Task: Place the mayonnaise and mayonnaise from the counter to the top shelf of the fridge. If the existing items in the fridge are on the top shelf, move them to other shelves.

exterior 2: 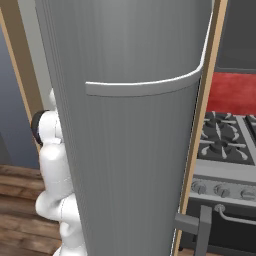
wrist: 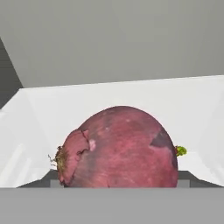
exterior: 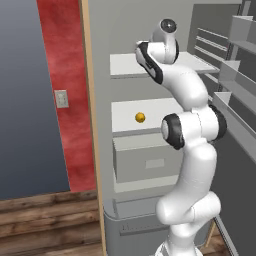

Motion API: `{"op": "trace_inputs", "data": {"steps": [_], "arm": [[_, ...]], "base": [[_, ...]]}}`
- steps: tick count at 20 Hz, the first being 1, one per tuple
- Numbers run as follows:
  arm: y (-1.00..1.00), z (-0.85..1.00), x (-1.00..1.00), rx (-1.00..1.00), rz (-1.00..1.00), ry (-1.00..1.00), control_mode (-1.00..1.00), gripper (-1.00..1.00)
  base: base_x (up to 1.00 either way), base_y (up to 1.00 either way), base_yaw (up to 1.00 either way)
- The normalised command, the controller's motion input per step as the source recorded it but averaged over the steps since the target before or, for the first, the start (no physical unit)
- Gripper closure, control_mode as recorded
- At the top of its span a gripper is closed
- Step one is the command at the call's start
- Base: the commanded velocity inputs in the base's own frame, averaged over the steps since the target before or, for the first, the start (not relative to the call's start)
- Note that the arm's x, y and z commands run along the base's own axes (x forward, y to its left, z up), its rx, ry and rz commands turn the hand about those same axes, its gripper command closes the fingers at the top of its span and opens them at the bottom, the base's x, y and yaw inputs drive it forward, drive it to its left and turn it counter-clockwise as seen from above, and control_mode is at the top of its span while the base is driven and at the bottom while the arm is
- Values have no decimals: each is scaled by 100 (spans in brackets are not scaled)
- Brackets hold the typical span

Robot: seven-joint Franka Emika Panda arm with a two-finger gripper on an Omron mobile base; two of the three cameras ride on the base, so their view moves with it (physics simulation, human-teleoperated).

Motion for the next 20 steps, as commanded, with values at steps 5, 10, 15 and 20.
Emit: {"op": "trace_inputs", "data": {"steps": [5, 10, 15, 20], "arm": [[-6, 24, -99, 3, 0, -45, -100, 100], [-15, 58, -100, 10, 0, -30, -100, 100], [-19, 65, -100, 12, -2, -12, -100, 100], [-21, 48, -100, 7, 0, -1, -100, 100]], "base": [[0, 0, 0], [0, 0, 0], [0, 0, 0], [0, 0, 0]]}}
